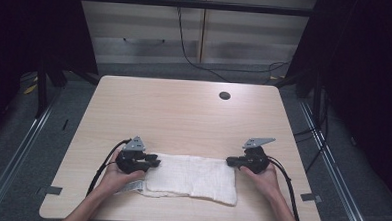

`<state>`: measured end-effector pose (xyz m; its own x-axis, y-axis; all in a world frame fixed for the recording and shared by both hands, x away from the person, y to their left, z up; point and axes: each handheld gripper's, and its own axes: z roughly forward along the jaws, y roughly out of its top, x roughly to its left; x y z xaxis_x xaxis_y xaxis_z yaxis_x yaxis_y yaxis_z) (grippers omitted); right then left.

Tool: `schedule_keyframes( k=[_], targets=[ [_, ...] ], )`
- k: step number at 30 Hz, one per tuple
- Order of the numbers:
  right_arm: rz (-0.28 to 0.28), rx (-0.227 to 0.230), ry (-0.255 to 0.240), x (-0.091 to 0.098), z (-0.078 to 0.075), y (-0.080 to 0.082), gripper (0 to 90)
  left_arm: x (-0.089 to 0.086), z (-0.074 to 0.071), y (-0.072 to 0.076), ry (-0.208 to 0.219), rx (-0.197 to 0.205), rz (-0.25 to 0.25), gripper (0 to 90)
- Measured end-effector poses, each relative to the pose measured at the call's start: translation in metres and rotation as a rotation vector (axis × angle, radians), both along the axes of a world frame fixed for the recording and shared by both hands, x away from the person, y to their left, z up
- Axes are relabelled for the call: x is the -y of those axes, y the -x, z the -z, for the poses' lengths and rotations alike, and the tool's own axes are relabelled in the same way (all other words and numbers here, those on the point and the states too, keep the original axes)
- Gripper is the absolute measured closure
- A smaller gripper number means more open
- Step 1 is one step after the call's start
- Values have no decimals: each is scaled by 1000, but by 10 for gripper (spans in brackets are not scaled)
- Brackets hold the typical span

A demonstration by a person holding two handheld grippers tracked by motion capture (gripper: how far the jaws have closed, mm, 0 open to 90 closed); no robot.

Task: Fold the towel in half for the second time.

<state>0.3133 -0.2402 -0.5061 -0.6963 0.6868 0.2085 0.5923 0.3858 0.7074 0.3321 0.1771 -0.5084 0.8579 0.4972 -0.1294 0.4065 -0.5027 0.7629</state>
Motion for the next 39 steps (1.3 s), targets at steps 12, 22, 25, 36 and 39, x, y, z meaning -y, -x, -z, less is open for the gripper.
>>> schedule_keyframes(
  k=[12, 22, 25, 36, 39],
  targets=[
    [36, 28, -49, 11, -9, 7, 873, 1, -5, 10, -32, 26, 4, 683],
    [35, 40, -54, 10, -13, 6, 871, -16, -24, -25, 121, -73, -111, 610],
    [32, 38, -49, 8, -11, 6, 872, -11, -24, -30, 94, -78, -100, 605],
    [38, 42, -49, 10, -12, 7, 870, -5, -9, -24, -12, -69, -78, 618],
    [35, 48, -45, 10, -12, 7, 870, -5, -5, -25, -20, -74, -66, 618]
  ],
)
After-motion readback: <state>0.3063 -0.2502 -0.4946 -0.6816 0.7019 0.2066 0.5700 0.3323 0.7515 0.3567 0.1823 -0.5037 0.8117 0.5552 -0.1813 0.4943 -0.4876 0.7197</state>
